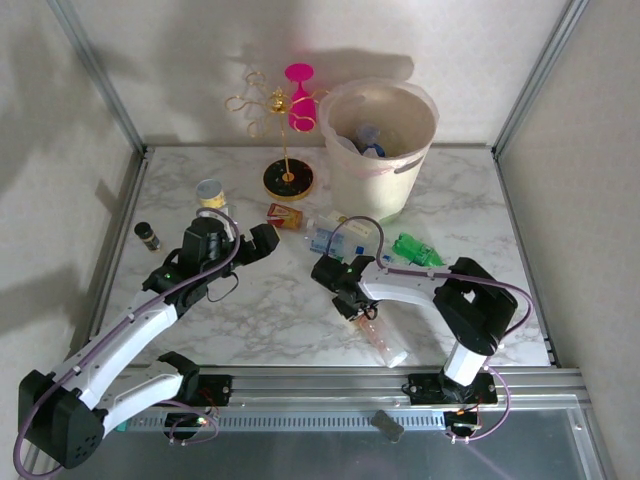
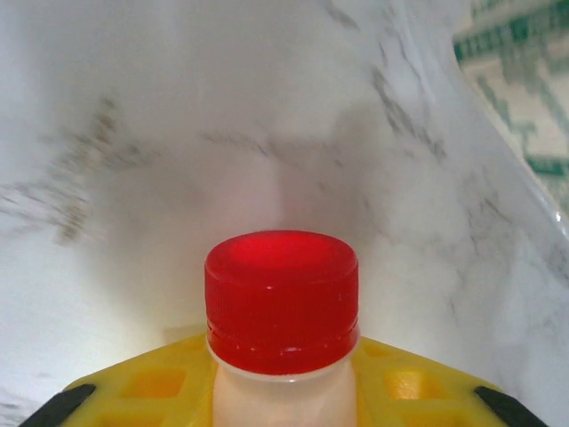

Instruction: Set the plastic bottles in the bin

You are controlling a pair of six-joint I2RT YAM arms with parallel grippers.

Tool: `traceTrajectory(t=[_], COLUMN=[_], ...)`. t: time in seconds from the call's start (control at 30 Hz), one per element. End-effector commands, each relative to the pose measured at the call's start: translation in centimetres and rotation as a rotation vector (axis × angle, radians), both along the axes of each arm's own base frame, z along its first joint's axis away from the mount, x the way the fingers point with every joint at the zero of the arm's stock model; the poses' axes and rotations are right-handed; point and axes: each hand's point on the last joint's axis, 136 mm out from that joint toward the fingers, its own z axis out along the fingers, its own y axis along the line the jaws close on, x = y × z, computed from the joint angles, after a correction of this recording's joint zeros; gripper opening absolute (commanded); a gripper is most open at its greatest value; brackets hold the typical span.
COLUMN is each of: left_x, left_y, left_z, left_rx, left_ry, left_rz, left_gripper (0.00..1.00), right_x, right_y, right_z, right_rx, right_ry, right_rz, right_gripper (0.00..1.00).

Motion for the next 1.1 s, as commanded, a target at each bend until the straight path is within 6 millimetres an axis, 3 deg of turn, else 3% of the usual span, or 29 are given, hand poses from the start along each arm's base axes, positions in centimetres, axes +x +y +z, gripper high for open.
traceTrajectory(t=[0.0,0.1,0.3,0.5,0.63,0.77,0.93,1.07], left_x=[0.2,0.3,0.3,0.0,-0.4,0.3,1.6,2.0], left_y=[0.3,0.5,0.4,-2.1,-5.7,-8.0,-7.0,-5.9], left_z=[1.9,3.3,7.7,12.3,14.0,12.4,10.4,9.1], left_rx=[-0.009,0.003,-0.018,-0.063,-0.072,-0.047,0.02,0.055], left_ry=[-0.035,-0.066,-0.17,-0.27,-0.304,-0.252,-0.226,-0.21], left_rz=[0.013,0.015,-0.001,-0.11,-0.181,-0.213,-0.152,-0.126], left_gripper=[1.0,1.0,1.0,0.99,0.97,0.97,0.98,0.98], right_x=[0.9,1.4,3.2,5.4,7.8,10.9,15.1,18.4], right_y=[2.8,4.4,6.2,5.3,2.3,-2.0,-7.8,-11.2], right_z=[2.7,6.2,16.6,28.0,35.4,42.2,49.6,53.1], right_rx=[0.132,0.246,0.509,0.706,0.795,0.833,0.858,0.902], right_ry=[-0.048,-0.115,-0.351,-0.624,-0.838,-1.031,-1.236,-1.332], right_rz=[0.038,0.071,0.082,0.054,-0.015,-0.113,-0.255,-0.338], right_gripper=[0.23,0.25,0.24,0.24,0.24,0.23,0.23,0.22])
